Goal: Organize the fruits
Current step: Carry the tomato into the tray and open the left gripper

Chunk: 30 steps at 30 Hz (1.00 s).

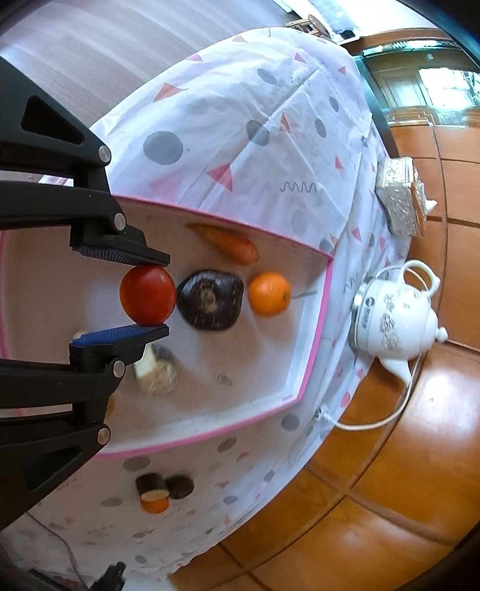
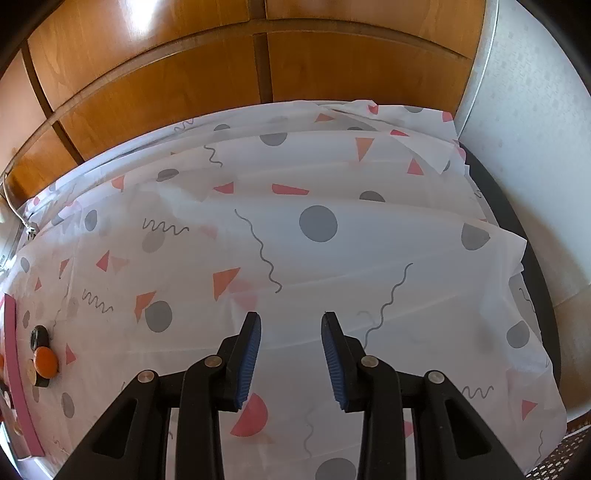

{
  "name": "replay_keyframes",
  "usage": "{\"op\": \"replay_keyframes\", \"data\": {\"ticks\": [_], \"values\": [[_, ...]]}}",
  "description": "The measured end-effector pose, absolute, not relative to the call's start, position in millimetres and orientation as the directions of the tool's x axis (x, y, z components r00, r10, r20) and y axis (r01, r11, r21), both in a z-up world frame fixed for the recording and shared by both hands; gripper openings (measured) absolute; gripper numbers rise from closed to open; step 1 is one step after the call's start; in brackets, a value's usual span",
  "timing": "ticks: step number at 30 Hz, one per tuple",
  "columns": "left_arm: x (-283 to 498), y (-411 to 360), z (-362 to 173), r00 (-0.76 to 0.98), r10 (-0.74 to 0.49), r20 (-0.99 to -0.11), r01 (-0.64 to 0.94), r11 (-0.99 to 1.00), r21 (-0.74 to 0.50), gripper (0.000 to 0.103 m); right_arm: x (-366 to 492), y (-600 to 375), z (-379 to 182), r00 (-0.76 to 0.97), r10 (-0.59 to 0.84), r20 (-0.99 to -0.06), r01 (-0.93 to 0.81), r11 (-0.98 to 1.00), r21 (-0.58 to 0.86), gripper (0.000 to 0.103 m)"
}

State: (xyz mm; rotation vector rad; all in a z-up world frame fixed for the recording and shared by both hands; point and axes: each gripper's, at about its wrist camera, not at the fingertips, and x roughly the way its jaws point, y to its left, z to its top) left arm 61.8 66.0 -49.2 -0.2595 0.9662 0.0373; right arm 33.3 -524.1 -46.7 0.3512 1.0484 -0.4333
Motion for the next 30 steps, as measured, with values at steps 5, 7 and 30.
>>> {"op": "replay_keyframes", "data": {"ticks": [5,7,30], "values": [[73,63,-57,0.563,-0.061,-0.824,-0.144,0.975,-0.170,0.031,34,-524,-49,0.419,-0.176,-0.891,0.501,0.863,0.065,0.034],[74,63,-59,0.559,-0.049,-0.828,-0.151,0.975,-0.160,0.031,35,-523,-50,0.414,-0.179,-0.893,0.503,0.862,0.061,0.034],[45,55,-34,0.620,0.003,-0.784,-0.177,0.975,-0.136,0.057,41,-500,-53,0.428,-0.133,-0.894,0.411,0.910,0.062,0.034]]}}
